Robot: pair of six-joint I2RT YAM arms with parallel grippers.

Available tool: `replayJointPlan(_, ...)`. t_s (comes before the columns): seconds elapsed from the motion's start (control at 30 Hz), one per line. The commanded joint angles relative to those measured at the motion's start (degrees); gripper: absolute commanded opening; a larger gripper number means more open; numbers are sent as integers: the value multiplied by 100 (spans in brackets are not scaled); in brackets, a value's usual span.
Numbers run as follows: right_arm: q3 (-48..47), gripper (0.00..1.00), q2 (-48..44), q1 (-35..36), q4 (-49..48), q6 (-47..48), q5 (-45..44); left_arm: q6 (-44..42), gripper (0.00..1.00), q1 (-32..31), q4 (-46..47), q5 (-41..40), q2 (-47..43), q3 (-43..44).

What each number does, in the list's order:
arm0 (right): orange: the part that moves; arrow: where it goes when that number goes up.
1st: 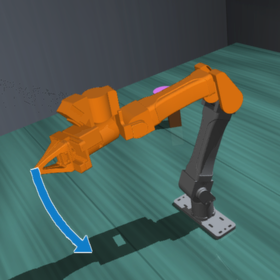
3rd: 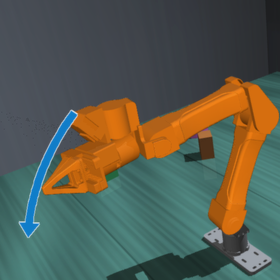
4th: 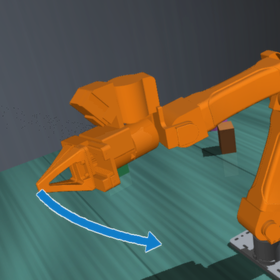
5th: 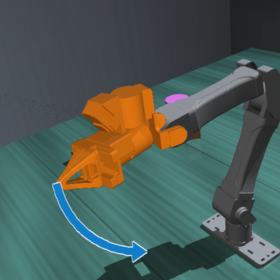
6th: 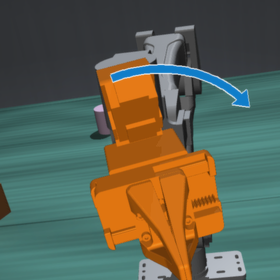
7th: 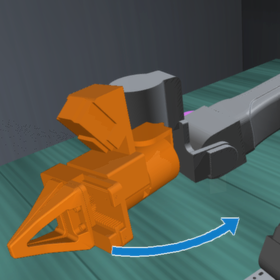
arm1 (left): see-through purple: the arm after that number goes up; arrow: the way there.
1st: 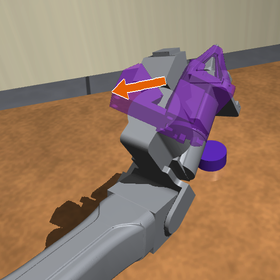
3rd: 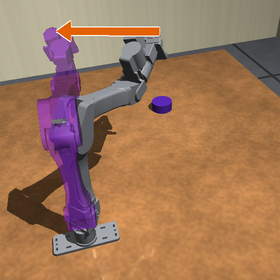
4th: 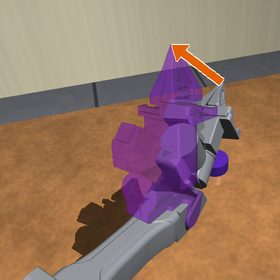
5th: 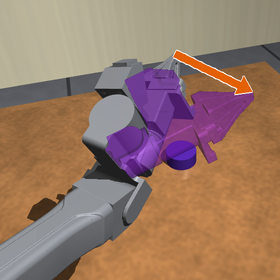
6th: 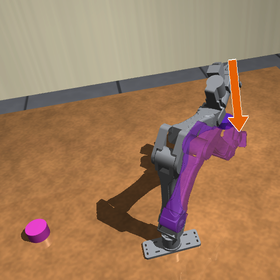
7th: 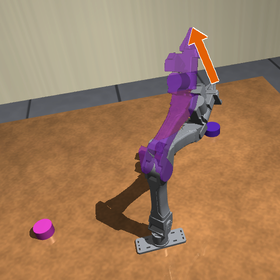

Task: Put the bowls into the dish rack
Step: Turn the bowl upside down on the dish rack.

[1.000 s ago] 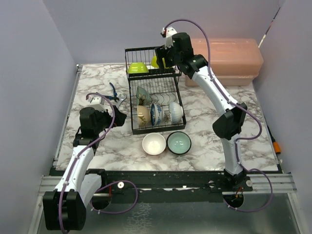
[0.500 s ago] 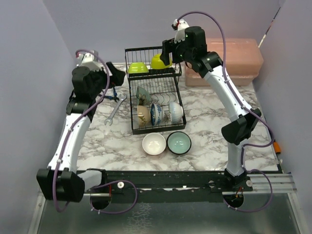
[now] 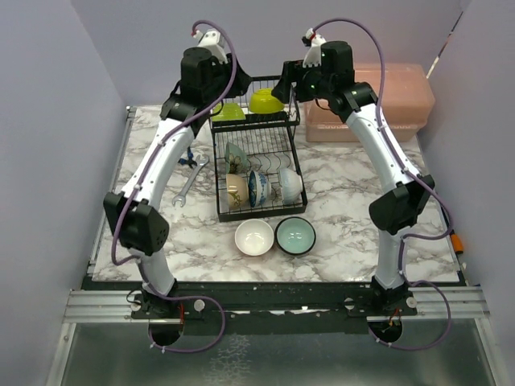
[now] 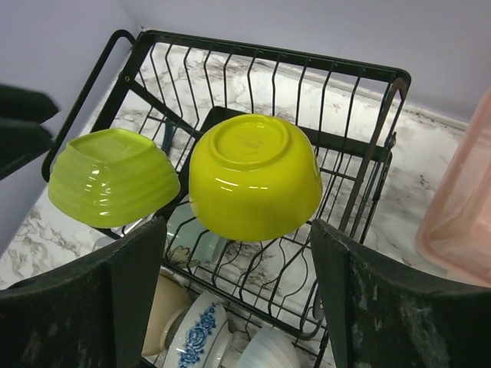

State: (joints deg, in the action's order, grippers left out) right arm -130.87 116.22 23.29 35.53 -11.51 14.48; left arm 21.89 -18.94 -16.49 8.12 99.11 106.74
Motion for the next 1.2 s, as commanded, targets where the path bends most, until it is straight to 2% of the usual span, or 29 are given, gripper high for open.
replayJointPlan(0.0, -148, 80, 316, 9, -146, -150, 240, 10, 45, -163, -740, -102, 1004, 1382)
replayJointPlan(0.2, -212, 79, 517, 9, -109, -121, 146, -54, 46, -215, -1681, -218, 2278, 3119)
replayJointPlan(0.27, -228, 80, 570, 9, -50, -107, 154, -31, 49, -216, -1844, -119, 2553, 3471)
replayJointPlan(0.43, -159, 80, 516, 9, -51, -76, 160, -33, 60, -216, -1842, -11, 2815, 3622)
replayJointPlan(0.6, -63, 80, 366, 9, -67, -45, 143, -16, 65, -215, -1840, 159, 2945, 3661)
replayJointPlan(0.9, 271, 80, -125, 9, -39, 87, -138, -18, 70, -285, -1946, 752, 3112, 3534)
replayJointPlan(1.17, 869, 80, -722, 9, -21, 366, -742, -228, 70, -327, -1954, 1282, 3098, 3503)
